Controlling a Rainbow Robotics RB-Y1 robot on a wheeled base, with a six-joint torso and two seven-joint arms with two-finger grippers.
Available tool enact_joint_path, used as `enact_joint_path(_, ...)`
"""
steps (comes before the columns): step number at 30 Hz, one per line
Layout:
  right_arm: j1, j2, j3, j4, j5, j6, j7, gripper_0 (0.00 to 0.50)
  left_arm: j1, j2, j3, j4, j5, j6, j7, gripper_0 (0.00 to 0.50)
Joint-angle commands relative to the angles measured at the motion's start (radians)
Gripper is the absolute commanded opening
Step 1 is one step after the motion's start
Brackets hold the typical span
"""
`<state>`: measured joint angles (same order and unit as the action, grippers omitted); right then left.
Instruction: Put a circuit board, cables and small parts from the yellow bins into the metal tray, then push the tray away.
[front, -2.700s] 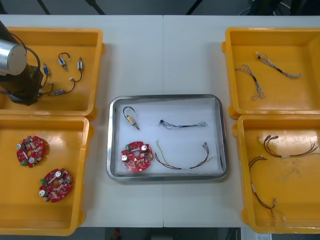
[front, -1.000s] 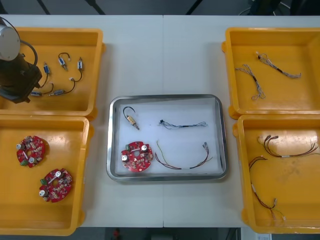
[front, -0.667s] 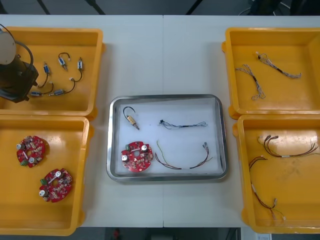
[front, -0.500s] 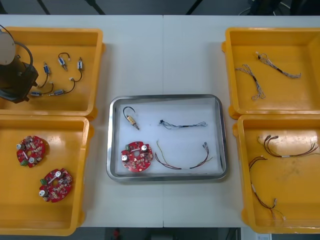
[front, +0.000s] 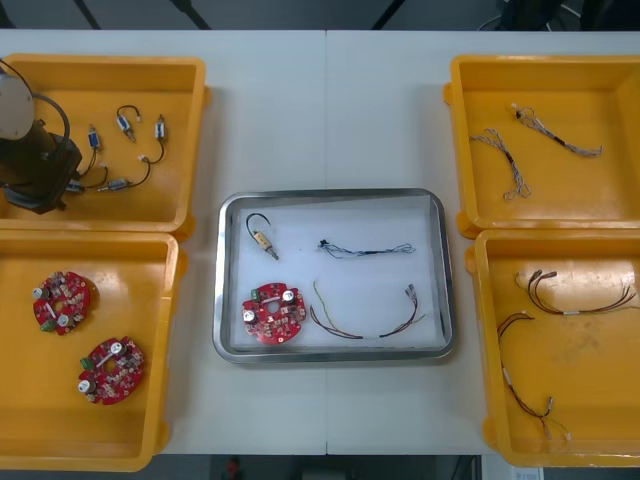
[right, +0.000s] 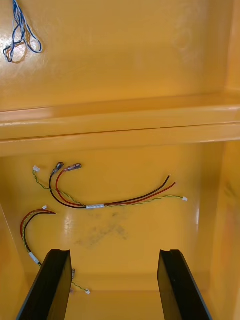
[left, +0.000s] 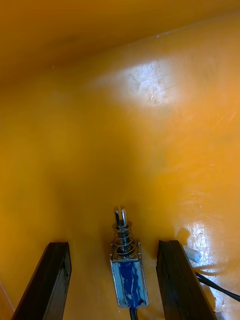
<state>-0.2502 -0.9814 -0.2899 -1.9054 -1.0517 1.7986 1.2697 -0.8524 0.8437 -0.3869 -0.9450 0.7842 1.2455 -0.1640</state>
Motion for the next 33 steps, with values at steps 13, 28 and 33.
enact_joint_path(13,0.006,-0.046,-0.029,-0.006,-0.004,-0.007,-0.01,0.5,-0.025,0.012,-0.017,0.005,0.0,-0.009,0.09,0.048)
enact_joint_path(28,0.006,-0.046,-0.029,-0.006,-0.004,-0.007,-0.01,0.5,-0.027,0.012,-0.017,0.003,-0.008,-0.012,0.086,0.0)
enact_joint_path(33,0.006,-0.046,-0.029,-0.006,-0.004,-0.007,-0.01,0.5,-0.036,0.02,-0.017,0.002,-0.023,-0.021,0.078,0.0)
